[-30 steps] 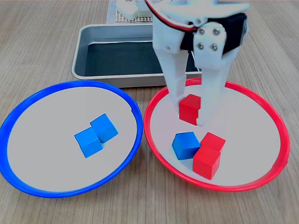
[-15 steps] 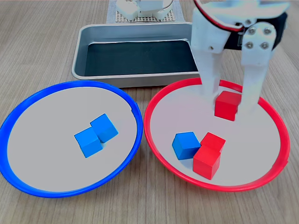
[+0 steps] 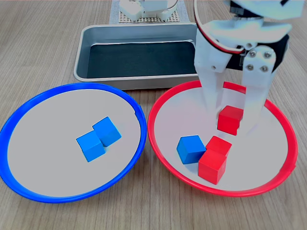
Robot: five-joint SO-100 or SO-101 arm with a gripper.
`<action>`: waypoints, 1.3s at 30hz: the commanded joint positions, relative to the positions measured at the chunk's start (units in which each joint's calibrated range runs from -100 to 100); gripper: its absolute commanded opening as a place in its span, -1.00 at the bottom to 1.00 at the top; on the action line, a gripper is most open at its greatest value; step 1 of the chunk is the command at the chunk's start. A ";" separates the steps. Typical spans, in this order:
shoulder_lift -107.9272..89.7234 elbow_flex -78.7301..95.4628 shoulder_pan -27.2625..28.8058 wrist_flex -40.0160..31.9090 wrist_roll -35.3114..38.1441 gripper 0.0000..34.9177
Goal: Relocate any misplaced blocks to their matching dishes.
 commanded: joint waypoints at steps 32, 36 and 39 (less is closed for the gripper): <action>-10.69 0.86 11.33 3.63 -12.50 -0.25; -9.41 -0.32 11.52 3.30 -14.55 -0.19; -8.21 -1.32 11.24 3.30 -15.09 -0.17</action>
